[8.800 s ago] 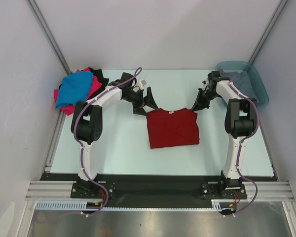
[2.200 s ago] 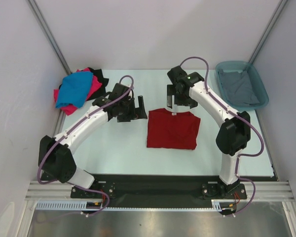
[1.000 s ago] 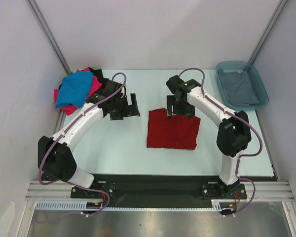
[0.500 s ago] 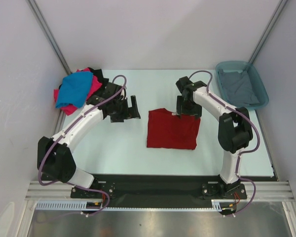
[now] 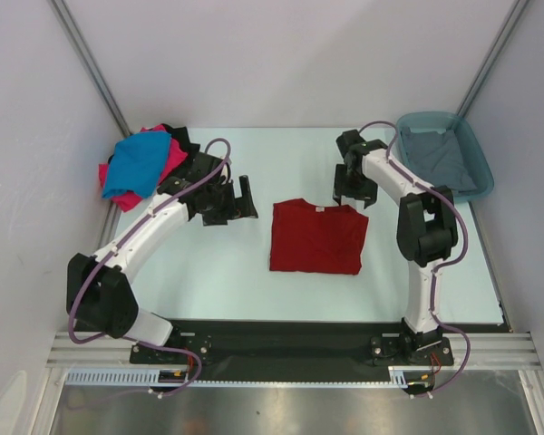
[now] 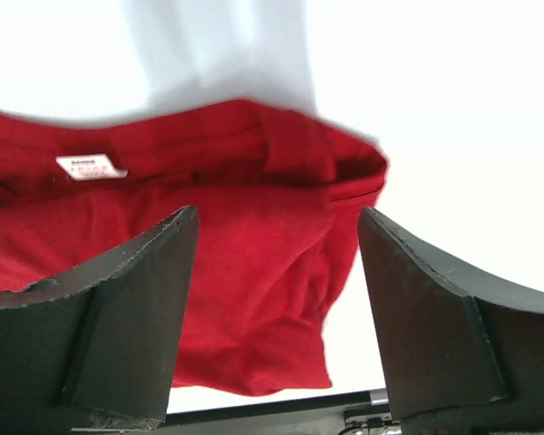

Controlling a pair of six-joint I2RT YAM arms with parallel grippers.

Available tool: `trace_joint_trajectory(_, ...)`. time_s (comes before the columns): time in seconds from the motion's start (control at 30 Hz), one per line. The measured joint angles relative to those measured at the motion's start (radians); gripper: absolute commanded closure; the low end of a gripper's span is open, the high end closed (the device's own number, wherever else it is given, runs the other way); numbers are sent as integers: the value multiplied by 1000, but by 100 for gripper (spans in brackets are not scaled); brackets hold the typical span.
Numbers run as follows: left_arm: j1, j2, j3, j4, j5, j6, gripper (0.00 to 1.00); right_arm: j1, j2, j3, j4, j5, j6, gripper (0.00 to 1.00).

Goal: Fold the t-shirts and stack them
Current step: Fold the tshirt

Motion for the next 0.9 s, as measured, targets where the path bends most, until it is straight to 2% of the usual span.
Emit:
trace_joint_trajectory(0.3,0,0,0,10,15,-25,0,-24,0,17,-4,-11,-10,31)
trace_joint_trajectory(0.53,0,0,0,28,33,-32,0,-32,0,-3,-4,-41,-7,27)
trace_joint_trajectory(0.9,0,3,0,38,50,-39,0,-48,3,-31,-3,-69,2,29)
